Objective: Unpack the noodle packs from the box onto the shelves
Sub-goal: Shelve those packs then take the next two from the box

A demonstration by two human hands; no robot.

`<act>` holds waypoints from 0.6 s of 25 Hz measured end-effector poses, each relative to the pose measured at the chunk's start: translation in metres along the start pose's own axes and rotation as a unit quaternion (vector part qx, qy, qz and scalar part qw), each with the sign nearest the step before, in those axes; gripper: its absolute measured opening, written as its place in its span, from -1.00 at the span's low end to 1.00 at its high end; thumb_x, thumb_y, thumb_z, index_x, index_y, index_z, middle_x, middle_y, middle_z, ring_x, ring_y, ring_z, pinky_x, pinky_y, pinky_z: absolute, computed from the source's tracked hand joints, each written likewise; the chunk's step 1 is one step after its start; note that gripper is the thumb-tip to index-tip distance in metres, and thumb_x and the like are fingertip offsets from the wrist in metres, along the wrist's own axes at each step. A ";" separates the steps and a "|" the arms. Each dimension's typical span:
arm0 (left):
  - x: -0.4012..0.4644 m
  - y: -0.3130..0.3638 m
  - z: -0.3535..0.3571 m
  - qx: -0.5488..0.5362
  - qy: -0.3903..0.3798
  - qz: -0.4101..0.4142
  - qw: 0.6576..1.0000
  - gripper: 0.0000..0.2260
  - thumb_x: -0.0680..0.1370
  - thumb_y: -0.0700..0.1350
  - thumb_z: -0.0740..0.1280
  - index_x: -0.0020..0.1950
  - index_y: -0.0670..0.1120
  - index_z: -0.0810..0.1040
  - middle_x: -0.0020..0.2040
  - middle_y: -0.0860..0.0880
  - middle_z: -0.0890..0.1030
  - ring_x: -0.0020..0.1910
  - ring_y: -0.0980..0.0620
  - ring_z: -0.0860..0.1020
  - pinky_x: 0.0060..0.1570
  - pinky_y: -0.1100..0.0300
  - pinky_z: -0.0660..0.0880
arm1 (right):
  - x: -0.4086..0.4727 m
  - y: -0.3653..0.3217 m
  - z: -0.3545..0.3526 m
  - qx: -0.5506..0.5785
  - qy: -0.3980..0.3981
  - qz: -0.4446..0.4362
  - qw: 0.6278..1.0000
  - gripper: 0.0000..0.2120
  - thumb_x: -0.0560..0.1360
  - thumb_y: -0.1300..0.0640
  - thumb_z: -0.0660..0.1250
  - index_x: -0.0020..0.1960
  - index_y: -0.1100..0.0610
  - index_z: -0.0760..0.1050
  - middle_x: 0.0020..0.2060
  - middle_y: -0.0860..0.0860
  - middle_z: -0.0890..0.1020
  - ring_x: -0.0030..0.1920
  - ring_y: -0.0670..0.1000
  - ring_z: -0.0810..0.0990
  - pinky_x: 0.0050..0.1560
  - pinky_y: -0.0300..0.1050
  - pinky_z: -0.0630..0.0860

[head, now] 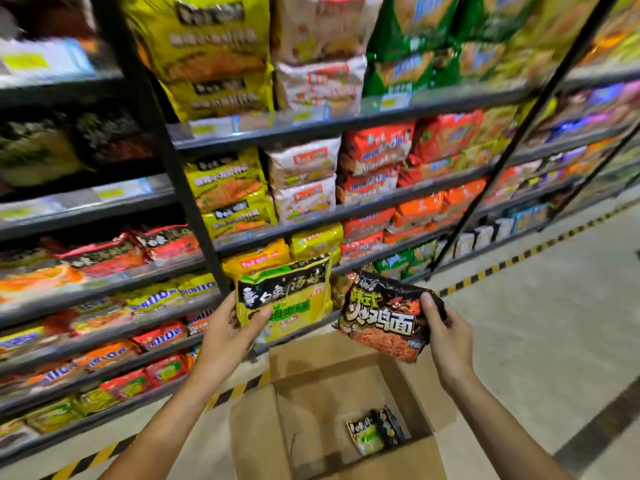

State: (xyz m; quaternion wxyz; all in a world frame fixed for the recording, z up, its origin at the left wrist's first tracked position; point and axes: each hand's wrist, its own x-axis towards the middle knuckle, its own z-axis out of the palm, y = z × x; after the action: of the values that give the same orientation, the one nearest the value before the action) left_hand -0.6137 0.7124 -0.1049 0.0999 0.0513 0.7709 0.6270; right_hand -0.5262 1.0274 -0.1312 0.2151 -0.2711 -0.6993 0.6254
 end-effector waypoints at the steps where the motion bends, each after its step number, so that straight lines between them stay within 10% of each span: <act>1: -0.012 0.009 -0.009 0.003 0.013 0.006 1.000 -0.70 0.55 -0.10 0.39 0.26 0.06 0.45 0.02 0.21 0.61 0.02 0.51 0.49 0.05 0.32 0.50 | -0.007 -0.013 0.002 0.000 -0.008 -0.016 1.000 -0.77 0.60 -0.02 0.31 0.00 0.11 0.65 -0.22 -0.05 0.75 -0.21 -0.11 0.72 -0.34 -0.33 0.56; 6: -0.073 0.043 -0.054 -0.010 0.064 0.024 0.998 -0.50 0.45 0.16 0.45 0.32 0.02 0.48 0.17 0.13 0.65 0.19 0.19 0.58 0.26 0.05 0.49 | -0.037 -0.067 0.011 -0.024 -0.060 -0.079 0.995 -0.70 0.58 -0.13 0.30 -0.10 0.06 0.62 -0.18 0.02 0.72 -0.15 -0.02 0.70 -0.19 -0.06 0.63; 15: -0.183 0.086 -0.128 0.044 0.163 0.059 0.984 -0.75 0.55 -0.05 0.40 0.14 0.23 0.46 -0.02 0.38 0.65 0.03 0.38 0.58 0.00 0.37 0.50 | -0.092 -0.137 0.041 -0.010 -0.146 -0.123 0.982 -0.42 0.49 -0.27 0.27 -0.34 0.24 0.35 -0.43 0.15 0.39 -0.37 0.07 0.38 -0.27 -0.02 0.19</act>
State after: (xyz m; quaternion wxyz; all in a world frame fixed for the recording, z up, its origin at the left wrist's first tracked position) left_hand -0.4674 0.5703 0.0204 -0.0664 -0.0019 0.7996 0.5969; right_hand -0.4971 0.9269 0.0029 0.1835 -0.0908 -0.7575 0.6198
